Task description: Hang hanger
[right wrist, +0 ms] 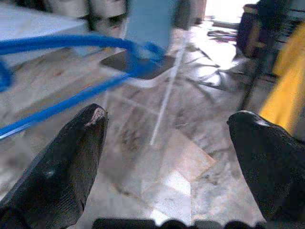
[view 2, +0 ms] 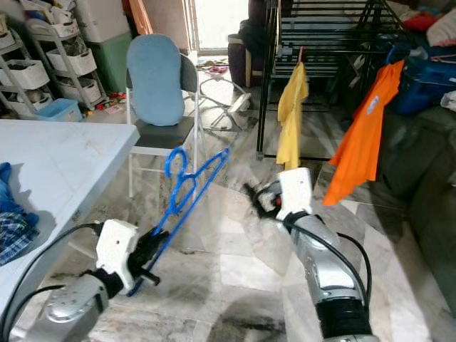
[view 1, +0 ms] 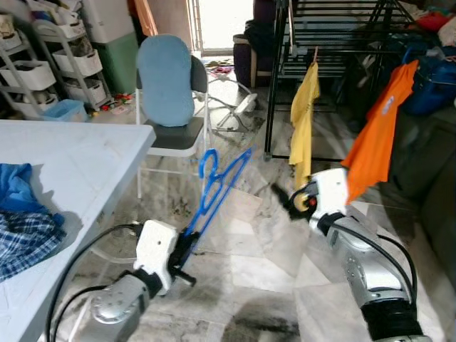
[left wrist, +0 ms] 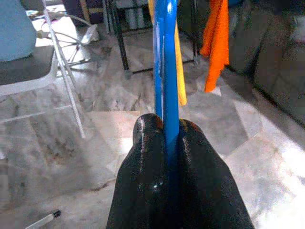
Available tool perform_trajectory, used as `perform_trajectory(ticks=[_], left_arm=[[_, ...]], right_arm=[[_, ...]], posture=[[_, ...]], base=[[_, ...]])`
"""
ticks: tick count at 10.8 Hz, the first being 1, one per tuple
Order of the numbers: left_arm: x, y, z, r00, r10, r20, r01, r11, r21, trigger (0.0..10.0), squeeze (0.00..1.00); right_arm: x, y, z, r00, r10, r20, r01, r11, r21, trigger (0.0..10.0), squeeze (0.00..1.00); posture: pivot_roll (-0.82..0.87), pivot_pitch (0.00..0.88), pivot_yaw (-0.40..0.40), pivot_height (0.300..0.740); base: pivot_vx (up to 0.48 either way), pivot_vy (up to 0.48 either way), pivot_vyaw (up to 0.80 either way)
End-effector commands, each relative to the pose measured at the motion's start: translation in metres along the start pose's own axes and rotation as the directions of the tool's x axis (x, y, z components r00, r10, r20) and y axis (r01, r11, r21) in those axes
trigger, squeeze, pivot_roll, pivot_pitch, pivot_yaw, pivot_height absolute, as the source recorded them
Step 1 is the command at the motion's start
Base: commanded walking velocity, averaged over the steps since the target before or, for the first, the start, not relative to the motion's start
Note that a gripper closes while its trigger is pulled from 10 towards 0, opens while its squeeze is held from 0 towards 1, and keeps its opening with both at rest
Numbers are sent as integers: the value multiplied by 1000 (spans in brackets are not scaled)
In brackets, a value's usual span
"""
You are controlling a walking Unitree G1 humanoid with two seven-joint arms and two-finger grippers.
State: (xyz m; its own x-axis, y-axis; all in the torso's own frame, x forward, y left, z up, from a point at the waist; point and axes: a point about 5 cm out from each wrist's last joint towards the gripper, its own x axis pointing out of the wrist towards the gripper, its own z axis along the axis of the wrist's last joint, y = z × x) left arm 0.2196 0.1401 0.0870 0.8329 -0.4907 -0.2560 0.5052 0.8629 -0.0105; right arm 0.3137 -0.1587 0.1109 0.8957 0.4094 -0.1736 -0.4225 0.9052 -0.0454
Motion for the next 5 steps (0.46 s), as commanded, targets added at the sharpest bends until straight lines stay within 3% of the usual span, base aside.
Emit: perform_trajectory(ticks=[1, 2, 3, 5], left_arm=[[1, 5, 0, 1000, -21, -18, 22, 999, 43, 10000, 0], [1, 8, -1, 995, -89, -43, 93, 991, 98, 10000, 0], [2, 9, -1, 985, -158, -66, 166, 976, 138, 10000, 0], [3, 3, -7, 936, -314, -156, 342, 918, 201, 10000, 0]], right_arm=[[0, 1, 12, 997, 71, 27, -69, 995, -73, 10000, 0], [-6, -2, 15, 983, 182, 21, -176, 971, -164, 10000, 0], [-14, -7, 18, 967, 254, 19, -248, 956, -158, 10000, 0], [-28, -22, 20, 901, 427, -81, -433, 871, -233, 10000, 0]], posture=[[-39, 0, 44, 740], [-41, 0, 43, 740], [-41, 0, 43, 740], [-46, 0, 52, 740]], base=[[0, 0, 0], [0, 0, 0], [0, 0, 0], [0, 0, 0]])
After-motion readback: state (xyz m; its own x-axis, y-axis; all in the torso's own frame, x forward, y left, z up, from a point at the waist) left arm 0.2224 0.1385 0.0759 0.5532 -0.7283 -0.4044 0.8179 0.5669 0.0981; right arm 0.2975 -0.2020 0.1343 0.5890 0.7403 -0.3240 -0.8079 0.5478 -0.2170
